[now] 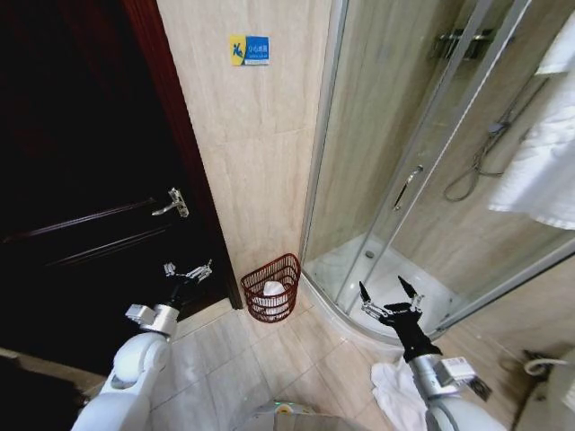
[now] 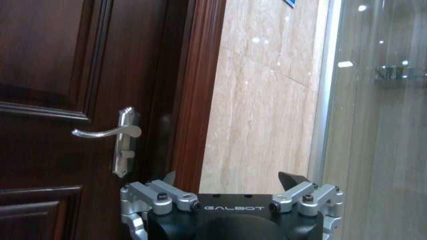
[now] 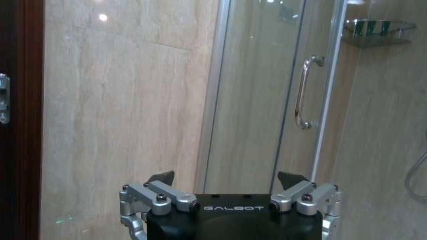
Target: Discard the used towel into the hamper.
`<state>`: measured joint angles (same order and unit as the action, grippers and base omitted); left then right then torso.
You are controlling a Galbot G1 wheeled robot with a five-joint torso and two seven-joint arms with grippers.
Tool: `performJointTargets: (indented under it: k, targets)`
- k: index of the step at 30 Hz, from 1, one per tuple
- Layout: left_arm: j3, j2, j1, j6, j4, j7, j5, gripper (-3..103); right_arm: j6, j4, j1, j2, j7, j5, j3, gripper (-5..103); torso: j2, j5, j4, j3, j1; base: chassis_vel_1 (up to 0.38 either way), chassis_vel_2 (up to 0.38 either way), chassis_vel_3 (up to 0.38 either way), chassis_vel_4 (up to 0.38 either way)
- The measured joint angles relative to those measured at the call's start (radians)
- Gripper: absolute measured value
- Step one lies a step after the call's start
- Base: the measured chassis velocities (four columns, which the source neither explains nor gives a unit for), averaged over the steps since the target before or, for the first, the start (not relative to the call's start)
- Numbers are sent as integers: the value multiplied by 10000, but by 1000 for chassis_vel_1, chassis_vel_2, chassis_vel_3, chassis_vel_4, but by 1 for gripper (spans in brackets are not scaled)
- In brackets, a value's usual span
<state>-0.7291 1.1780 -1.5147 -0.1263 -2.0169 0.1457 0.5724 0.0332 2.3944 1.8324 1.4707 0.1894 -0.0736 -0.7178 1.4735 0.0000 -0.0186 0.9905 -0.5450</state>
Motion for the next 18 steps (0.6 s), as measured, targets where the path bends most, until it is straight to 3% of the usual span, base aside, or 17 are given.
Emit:
performJointTargets:
  k: [18]
  targets:
    - [-14,12,-77,-40,-14,28,-1,100,-65,-31,70,-2,34,20,-30,100,-15,0,-1,-9,9,40,-41,-46,41]
